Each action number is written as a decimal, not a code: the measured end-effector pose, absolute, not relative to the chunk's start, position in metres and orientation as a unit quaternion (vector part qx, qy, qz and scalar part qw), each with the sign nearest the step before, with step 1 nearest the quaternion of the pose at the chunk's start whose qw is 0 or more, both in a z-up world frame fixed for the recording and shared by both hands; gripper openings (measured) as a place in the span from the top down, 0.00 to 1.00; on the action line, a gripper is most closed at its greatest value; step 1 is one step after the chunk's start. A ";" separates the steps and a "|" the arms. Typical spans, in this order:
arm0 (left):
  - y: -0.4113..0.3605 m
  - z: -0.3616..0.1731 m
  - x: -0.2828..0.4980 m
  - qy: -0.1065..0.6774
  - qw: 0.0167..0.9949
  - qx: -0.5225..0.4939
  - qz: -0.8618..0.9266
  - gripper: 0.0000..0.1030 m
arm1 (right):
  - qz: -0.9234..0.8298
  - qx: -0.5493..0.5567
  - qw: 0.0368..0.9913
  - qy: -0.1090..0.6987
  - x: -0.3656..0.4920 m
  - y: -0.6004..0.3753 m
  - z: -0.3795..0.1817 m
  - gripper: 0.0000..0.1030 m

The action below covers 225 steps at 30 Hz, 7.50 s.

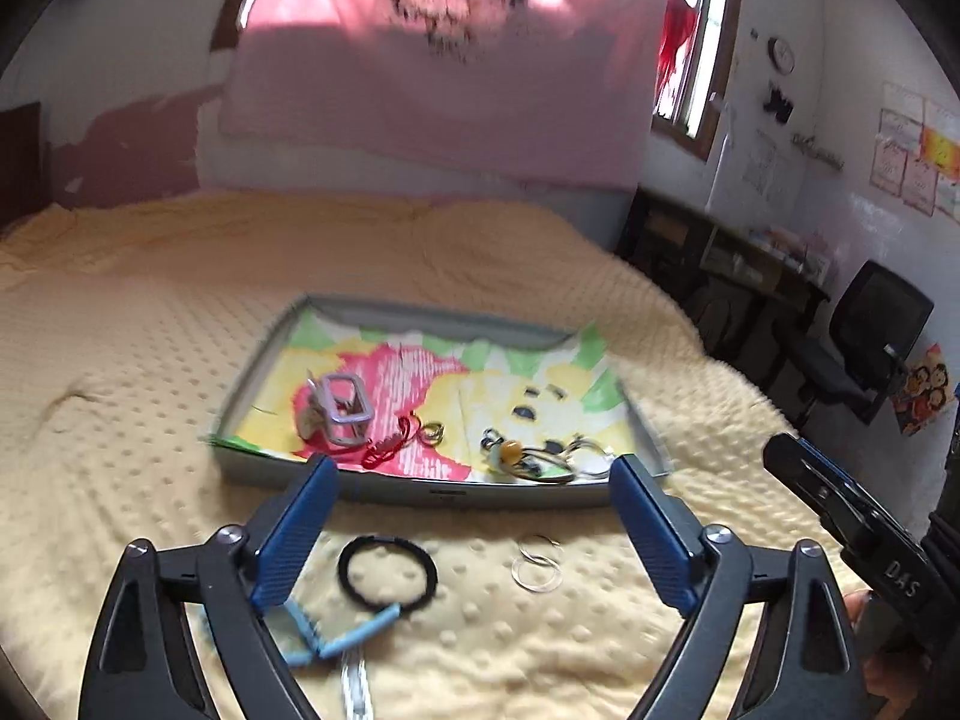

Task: Organize jewelry
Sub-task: 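Open both grippers over the tray and withdraw both tools, then grasp the blue watch with left gripper while right grasps the silver clasp, then carry the blue watch with left gripper while right carries the clasp to the tray, then open both grippers over the tray and withdraw both tools, then move both tools toward the black hair tie and small silver rings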

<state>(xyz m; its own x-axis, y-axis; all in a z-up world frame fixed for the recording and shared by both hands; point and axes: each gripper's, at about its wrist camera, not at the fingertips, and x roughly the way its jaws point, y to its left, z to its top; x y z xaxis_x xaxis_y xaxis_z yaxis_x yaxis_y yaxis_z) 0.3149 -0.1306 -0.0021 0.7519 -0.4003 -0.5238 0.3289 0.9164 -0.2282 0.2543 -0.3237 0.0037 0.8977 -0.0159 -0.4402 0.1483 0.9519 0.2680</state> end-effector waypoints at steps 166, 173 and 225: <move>-0.084 0.034 0.250 0.229 0.957 -0.069 -0.163 0.09 | -0.040 0.133 0.977 0.161 0.192 -0.305 0.035 0.18; -0.061 0.071 0.155 0.161 0.972 -0.060 -0.161 0.00 | -0.038 0.103 0.988 0.108 0.104 -0.283 0.075 0.01; -0.031 0.036 0.160 0.171 0.982 -0.041 -0.072 0.00 | -0.038 0.074 0.991 0.101 0.111 -0.256 0.054 0.01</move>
